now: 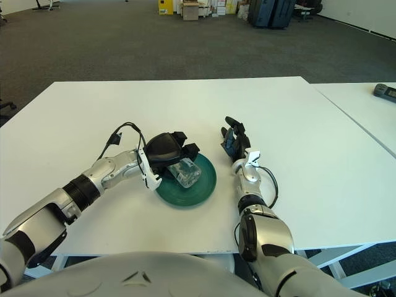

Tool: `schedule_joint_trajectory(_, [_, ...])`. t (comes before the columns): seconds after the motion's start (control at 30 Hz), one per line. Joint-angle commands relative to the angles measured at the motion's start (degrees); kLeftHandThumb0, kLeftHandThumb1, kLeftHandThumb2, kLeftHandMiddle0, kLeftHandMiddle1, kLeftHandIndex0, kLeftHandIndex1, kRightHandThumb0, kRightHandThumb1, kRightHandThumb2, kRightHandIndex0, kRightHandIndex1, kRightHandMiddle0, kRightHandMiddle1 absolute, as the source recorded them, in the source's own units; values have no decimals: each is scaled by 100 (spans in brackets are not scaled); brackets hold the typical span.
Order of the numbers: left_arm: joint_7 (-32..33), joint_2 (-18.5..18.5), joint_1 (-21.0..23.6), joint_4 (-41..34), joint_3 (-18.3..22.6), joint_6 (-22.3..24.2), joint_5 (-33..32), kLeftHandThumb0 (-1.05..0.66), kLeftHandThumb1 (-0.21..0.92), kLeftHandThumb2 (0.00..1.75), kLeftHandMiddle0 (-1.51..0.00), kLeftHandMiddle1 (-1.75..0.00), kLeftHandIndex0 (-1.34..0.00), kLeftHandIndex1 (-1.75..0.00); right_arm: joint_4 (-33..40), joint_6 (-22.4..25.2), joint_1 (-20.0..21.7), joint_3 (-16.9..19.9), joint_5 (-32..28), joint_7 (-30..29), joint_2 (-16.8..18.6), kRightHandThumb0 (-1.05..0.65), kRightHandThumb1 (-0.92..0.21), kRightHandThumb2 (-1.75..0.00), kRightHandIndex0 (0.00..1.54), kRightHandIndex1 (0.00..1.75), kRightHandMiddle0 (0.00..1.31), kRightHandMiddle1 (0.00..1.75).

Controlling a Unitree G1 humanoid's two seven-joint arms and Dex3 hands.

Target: Put the bottle into the plate.

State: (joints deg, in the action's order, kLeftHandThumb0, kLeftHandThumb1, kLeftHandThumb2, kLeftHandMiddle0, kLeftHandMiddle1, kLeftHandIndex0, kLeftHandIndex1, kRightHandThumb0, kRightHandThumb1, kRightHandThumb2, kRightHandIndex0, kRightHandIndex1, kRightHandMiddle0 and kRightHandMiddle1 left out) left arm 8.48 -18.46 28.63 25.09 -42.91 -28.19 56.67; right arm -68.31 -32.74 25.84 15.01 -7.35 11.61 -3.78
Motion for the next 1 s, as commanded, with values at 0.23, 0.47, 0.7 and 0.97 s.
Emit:
schedule_joint_trajectory(0.23, [-290,22,172,844,140,-762,-675,-58,71,81,-80,-175,-30,-175,-344,449,-317,14,-21,-61,107,-78,-92,-91,32,2,0,74])
schedule_joint_trajectory(0.47, [-1276,-379,562,882,120,-1501,-1076,-100,91,76,-7,-29,-2,-48,-342,533,-304,52,-82,112,85,-74,-92,-90,30,0,0,71])
schedule_joint_trajectory(0.7, [-1521,-370,521,813,335,-1641,-1284,-104,92,80,0,-2,0,-5,-328,565,-303,72,-74,144,76,-70,-92,-90,28,0,0,67])
schedule_joint_trajectory(0.97, [-1576,-399,417,599,490,-1445,-1230,-105,92,80,0,0,0,0,-324,563,-300,41,-19,57,79,-69,-92,-90,27,0,0,66])
